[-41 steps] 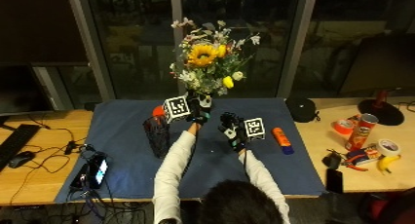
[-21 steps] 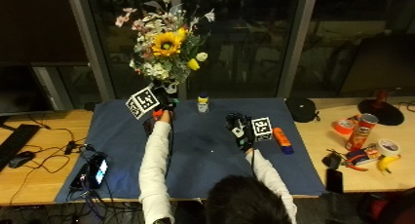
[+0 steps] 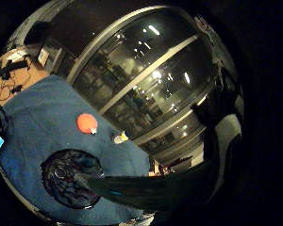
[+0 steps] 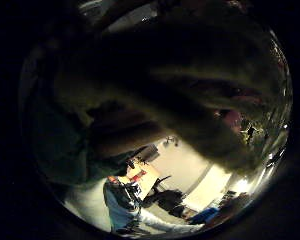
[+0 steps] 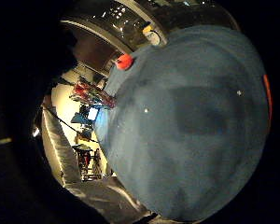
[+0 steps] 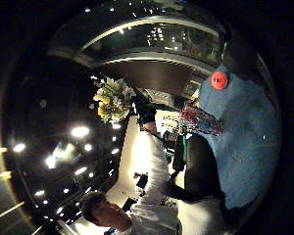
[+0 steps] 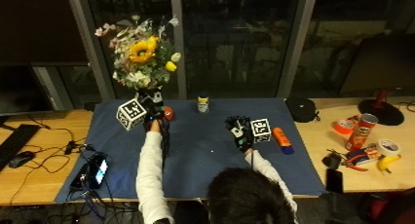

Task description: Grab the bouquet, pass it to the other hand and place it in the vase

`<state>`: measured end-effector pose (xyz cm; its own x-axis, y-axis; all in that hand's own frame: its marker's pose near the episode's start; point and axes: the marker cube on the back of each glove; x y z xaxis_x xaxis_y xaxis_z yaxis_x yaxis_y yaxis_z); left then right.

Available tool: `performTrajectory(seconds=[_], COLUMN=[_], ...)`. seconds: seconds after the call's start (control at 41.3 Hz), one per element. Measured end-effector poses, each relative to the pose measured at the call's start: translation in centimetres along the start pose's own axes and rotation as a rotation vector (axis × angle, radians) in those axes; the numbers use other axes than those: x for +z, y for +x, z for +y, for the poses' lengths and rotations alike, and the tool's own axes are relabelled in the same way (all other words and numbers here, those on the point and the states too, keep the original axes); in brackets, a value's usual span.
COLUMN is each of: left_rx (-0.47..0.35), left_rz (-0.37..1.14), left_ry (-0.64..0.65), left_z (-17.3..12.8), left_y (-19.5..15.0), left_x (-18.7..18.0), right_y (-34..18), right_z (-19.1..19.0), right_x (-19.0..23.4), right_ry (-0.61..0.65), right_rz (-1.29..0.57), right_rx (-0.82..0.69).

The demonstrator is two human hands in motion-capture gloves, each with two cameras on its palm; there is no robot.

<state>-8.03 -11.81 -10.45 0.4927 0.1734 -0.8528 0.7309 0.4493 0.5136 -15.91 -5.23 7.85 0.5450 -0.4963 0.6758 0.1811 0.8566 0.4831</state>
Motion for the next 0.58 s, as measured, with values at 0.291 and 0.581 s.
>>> performTrajectory(seconds=[0.291, 0.581], left_rx=[-0.277, -0.323], left_rz=[-0.344, -0.348], left_ry=[-0.524, -0.575], left_z=[9.5, 14.0], left_y=[-14.9, -21.4], left_x=[-6.4, -10.5], right_y=[-0.8, 2.6], right_z=[0.2, 1.1], right_x=[0.3, 2.1], right_ry=[0.083, 0.042], right_rz=[-0.315, -0.246], right_rx=[0.234, 0.273])
